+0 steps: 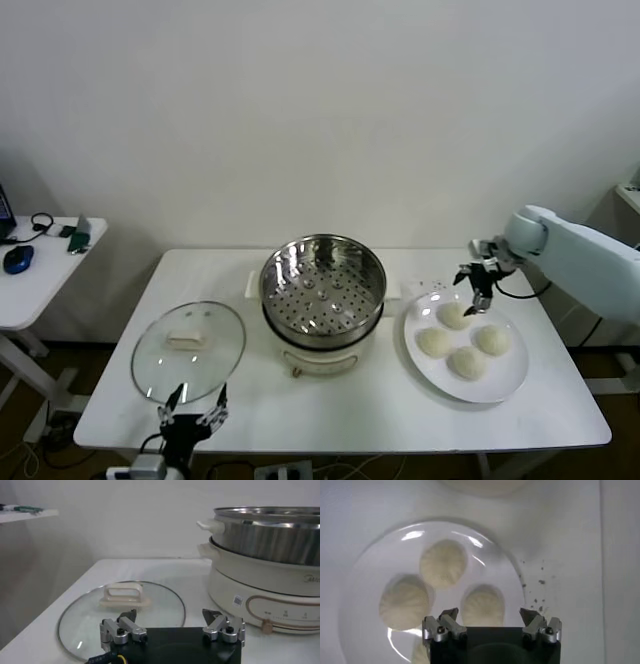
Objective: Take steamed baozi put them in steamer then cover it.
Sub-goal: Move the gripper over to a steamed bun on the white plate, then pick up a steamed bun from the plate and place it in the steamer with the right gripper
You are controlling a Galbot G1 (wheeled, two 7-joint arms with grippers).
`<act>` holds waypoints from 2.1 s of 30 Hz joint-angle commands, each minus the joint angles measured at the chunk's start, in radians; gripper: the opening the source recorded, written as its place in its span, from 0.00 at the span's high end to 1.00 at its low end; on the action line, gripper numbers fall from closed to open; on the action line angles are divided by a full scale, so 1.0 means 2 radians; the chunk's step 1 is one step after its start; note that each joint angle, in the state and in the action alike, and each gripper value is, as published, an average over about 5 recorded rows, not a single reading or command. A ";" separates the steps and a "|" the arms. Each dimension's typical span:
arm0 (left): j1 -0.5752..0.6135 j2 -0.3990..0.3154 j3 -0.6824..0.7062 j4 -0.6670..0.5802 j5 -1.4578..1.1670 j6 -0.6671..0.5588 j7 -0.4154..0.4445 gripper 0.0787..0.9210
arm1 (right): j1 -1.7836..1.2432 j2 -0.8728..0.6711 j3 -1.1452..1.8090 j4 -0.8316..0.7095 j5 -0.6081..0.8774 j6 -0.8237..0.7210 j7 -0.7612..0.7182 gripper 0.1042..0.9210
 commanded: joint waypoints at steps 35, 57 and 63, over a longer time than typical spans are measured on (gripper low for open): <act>0.004 -0.001 0.006 0.007 0.013 -0.004 -0.001 0.12 | -0.048 0.076 0.065 -0.095 -0.088 0.030 -0.006 0.27; 0.011 0.000 0.012 -0.006 0.019 -0.008 -0.001 0.12 | 0.352 0.152 -0.161 0.249 0.010 0.181 -0.020 0.28; 0.012 0.000 0.008 -0.011 0.017 -0.010 0.000 0.12 | 0.267 0.177 -0.155 0.247 -0.089 0.211 0.026 0.29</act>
